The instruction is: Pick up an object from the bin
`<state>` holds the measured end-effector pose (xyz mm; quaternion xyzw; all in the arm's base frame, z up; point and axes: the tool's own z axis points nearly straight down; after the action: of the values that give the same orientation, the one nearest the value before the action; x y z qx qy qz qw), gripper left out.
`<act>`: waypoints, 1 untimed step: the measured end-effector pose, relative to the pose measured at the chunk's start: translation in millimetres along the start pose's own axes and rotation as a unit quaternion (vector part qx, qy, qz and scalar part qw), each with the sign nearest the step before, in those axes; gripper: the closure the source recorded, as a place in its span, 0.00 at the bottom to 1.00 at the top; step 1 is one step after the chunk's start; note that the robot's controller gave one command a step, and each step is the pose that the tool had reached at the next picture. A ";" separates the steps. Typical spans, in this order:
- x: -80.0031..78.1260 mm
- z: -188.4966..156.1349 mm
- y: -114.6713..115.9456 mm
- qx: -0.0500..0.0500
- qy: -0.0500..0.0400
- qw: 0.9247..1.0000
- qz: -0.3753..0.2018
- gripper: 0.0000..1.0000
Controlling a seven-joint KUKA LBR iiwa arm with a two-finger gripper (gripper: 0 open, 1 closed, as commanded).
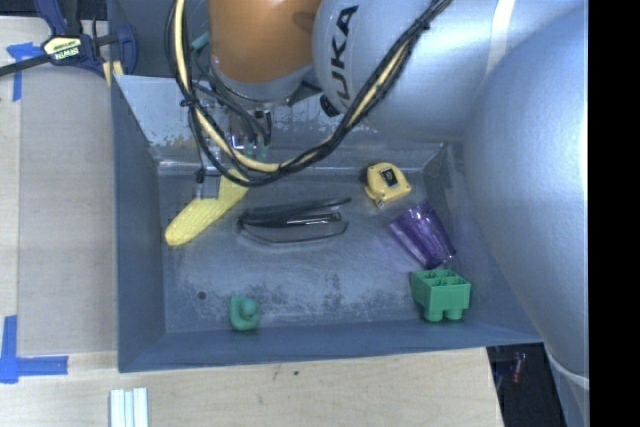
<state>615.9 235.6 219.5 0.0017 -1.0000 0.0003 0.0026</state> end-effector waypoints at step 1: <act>-2.1 -4.8 -1.3 -0.001 -0.004 1.000 0.002 0.00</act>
Offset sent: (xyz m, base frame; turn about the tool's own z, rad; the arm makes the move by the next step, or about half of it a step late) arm 0.0061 -0.0345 -0.1495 -0.4044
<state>618.0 234.3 224.3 -0.0004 -1.0000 -0.0007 -0.0014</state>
